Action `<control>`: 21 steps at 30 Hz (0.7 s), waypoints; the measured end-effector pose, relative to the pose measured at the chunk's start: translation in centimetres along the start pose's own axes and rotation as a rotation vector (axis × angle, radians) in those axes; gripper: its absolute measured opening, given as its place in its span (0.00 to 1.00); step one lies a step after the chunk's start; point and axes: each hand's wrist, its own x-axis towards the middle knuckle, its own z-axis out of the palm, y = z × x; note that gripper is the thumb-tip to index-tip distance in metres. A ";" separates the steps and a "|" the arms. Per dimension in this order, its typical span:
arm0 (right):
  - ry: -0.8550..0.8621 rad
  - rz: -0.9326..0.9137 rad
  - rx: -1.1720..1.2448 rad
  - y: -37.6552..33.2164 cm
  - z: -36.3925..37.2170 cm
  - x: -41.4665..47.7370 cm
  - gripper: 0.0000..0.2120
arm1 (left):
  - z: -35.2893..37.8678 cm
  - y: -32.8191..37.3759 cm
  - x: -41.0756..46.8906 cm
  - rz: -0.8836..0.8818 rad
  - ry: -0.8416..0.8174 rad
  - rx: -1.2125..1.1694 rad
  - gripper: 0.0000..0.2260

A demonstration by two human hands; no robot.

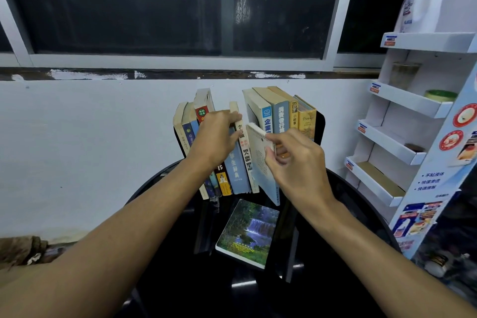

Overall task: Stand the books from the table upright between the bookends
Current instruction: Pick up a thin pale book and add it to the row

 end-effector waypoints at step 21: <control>0.021 0.014 -0.013 1.2 2.9 2.7 0.08 | 0.1 -0.1 -0.1 0.038 0.013 -0.007 0.18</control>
